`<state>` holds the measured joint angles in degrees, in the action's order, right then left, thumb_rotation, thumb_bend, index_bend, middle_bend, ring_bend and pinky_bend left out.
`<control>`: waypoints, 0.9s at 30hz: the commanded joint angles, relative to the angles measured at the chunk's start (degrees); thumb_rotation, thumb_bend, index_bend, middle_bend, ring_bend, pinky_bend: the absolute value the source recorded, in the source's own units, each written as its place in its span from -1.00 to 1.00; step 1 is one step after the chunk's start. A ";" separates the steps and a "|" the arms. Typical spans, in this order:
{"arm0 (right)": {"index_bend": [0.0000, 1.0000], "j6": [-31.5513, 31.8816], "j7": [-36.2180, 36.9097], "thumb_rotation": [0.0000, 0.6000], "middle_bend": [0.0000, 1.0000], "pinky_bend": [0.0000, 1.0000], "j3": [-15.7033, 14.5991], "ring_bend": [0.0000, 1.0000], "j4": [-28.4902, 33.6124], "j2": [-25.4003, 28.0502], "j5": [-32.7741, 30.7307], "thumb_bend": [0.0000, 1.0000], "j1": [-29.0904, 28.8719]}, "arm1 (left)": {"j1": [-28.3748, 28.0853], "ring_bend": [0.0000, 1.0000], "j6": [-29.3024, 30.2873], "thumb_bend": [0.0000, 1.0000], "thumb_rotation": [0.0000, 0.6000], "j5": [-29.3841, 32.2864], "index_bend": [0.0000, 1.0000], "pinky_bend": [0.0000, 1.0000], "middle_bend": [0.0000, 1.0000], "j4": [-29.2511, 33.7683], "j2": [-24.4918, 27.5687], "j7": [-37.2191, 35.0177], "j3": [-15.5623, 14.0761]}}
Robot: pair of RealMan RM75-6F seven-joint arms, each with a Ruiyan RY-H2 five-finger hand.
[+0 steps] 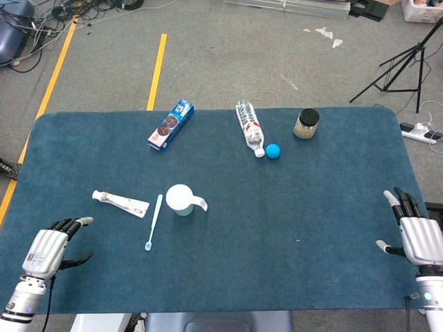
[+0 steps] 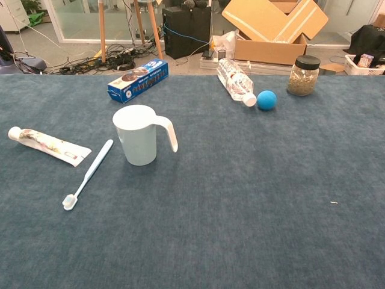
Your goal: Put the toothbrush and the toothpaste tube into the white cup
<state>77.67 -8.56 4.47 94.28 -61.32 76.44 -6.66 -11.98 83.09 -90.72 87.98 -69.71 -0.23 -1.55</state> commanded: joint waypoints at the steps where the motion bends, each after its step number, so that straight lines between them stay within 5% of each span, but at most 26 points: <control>1: -0.99 0.14 0.22 1.00 -0.98 0.00 -0.02 -0.89 0.15 0.16 0.25 -1.00 0.06 | -0.75 -0.38 -1.06 -0.78 1.00 -0.62 -0.52 -0.20 -0.34 1.47 0.48 2.08 0.14; 3: -0.99 0.45 0.50 1.00 -0.98 0.00 -0.09 -0.89 0.37 0.32 0.72 -1.00 0.16 | -1.70 -0.30 -2.80 -0.79 1.00 -1.30 -0.51 -0.13 -0.28 3.38 1.58 3.87 -0.17; 8: -0.99 1.32 1.16 1.00 -0.98 0.00 -0.31 -0.89 0.90 0.79 1.77 -1.00 0.56 | -5.28 0.49 -9.42 -0.78 1.00 -3.50 -0.47 0.68 0.57 8.76 5.94 6.86 -1.57; 11: -0.99 1.54 1.57 1.00 -0.98 0.00 -0.29 -0.89 1.00 0.99 2.01 -1.00 0.66 | -7.66 0.80 -13.31 -0.30 1.00 -4.59 -0.40 0.93 0.94 11.33 8.13 7.46 -2.02; 13: -0.99 1.54 1.68 1.00 -0.98 0.00 -0.26 -0.89 1.00 1.06 2.00 -1.00 0.67 | -8.89 0.95 -15.19 0.31 1.00 -5.24 -0.37 1.00 1.00 12.61 9.01 7.82 -2.22; 16: -0.99 1.50 1.80 1.00 -0.98 0.00 -0.22 -0.89 0.96 1.10 1.99 -1.00 0.67 | -11.12 1.00 -19.12 0.86 1.00 -5.35 -0.36 1.00 1.00 15.65 10.40 9.04 -2.41; 27: -0.99 1.58 2.25 1.00 -0.98 0.00 -0.16 -0.89 0.99 1.35 2.02 -1.00 0.80 | -17.37 1.00 -30.86 1.00 1.00 1.24 -0.52 1.00 1.00 17.63 7.85 20.52 -0.36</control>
<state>79.24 -6.32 4.31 95.27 -59.97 78.47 -5.86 -27.84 54.52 -92.03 106.07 -60.48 16.01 -2.82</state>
